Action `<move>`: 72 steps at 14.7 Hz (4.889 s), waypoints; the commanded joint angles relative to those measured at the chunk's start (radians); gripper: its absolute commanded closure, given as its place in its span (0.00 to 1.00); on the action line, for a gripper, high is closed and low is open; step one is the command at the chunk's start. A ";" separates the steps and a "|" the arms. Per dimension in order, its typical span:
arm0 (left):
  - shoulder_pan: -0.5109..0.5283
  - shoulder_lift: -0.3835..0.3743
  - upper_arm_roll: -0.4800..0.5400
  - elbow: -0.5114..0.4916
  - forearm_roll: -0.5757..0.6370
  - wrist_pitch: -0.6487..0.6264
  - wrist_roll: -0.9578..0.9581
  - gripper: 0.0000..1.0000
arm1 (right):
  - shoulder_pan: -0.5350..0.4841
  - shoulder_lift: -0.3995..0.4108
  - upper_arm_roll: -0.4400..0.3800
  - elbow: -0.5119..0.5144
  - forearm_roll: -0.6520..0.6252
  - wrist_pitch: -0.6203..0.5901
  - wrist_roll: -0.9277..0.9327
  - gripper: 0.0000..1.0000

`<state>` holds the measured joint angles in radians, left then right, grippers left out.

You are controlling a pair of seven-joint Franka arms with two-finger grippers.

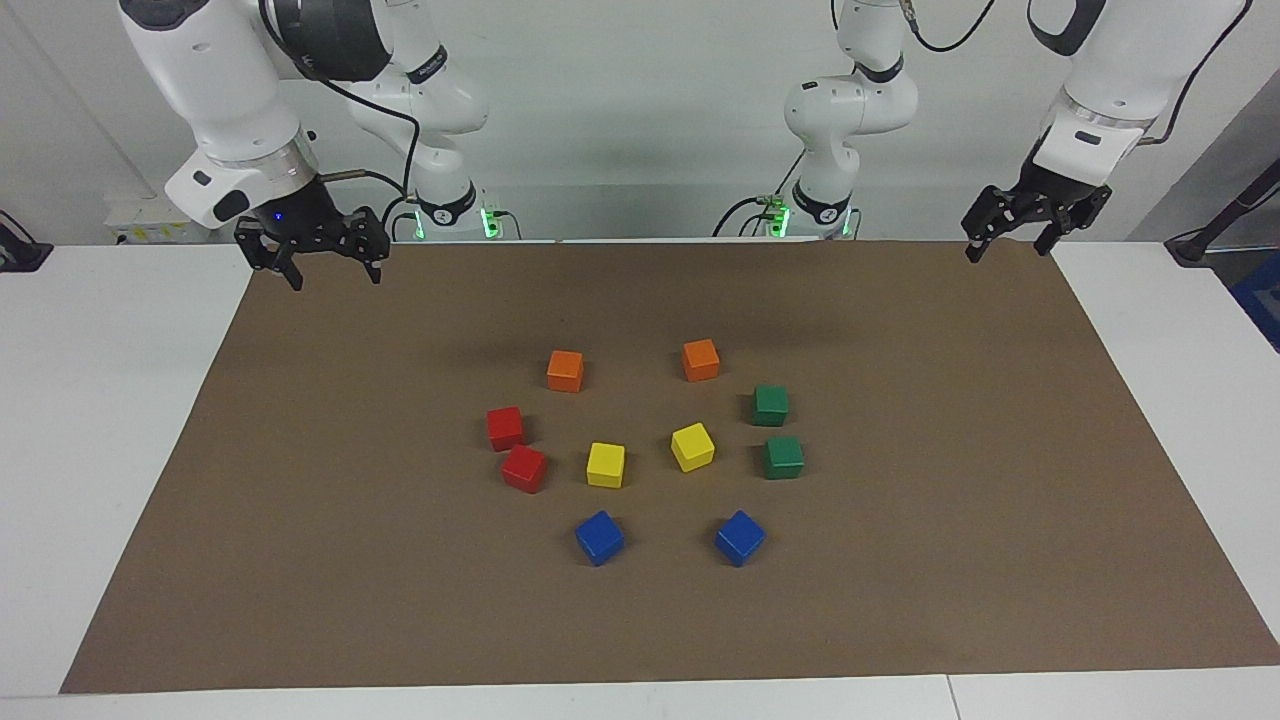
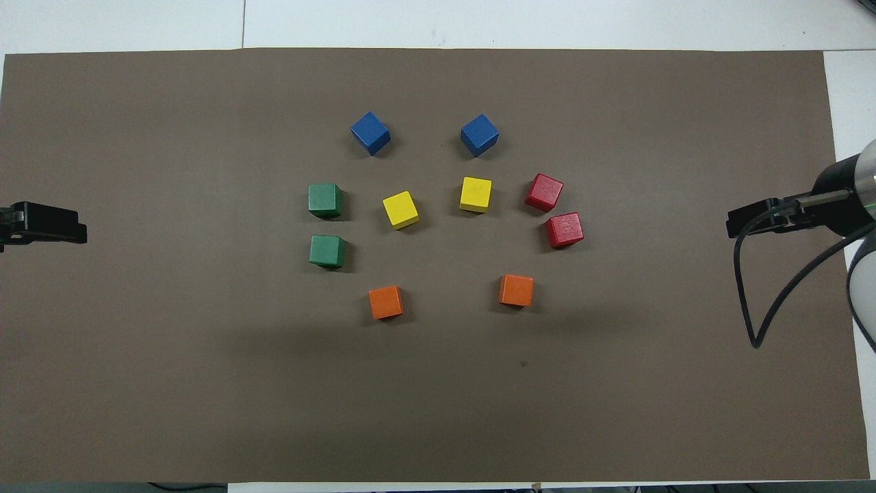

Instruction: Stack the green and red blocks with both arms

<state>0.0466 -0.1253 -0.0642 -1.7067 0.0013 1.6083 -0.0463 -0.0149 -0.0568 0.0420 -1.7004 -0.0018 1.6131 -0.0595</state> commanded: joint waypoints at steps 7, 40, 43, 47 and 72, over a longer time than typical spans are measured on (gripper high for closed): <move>0.004 -0.017 -0.002 -0.014 -0.007 0.008 0.017 0.00 | -0.010 0.006 0.004 0.008 0.023 -0.018 -0.017 0.00; -0.381 0.295 -0.002 -0.373 -0.073 0.699 -0.187 0.00 | 0.245 0.233 0.019 -0.350 0.022 0.723 0.207 0.00; -0.392 0.312 -0.002 -0.373 -0.073 0.716 -0.214 0.00 | 0.243 0.247 0.019 -0.375 0.022 0.775 0.207 0.00; -0.425 0.383 0.001 -0.372 -0.063 0.777 -0.239 0.00 | 0.240 0.250 0.019 -0.392 0.022 0.791 0.199 0.00; -0.049 0.225 0.004 -0.338 0.005 0.498 0.038 1.00 | 0.240 0.318 0.019 -0.397 0.022 0.855 0.198 1.00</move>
<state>-0.0843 0.1171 -0.0490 -2.0193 -0.0066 2.1180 -0.0927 0.2321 0.2611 0.0583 -2.0967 0.0097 2.4728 0.1487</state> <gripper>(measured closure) 0.449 0.181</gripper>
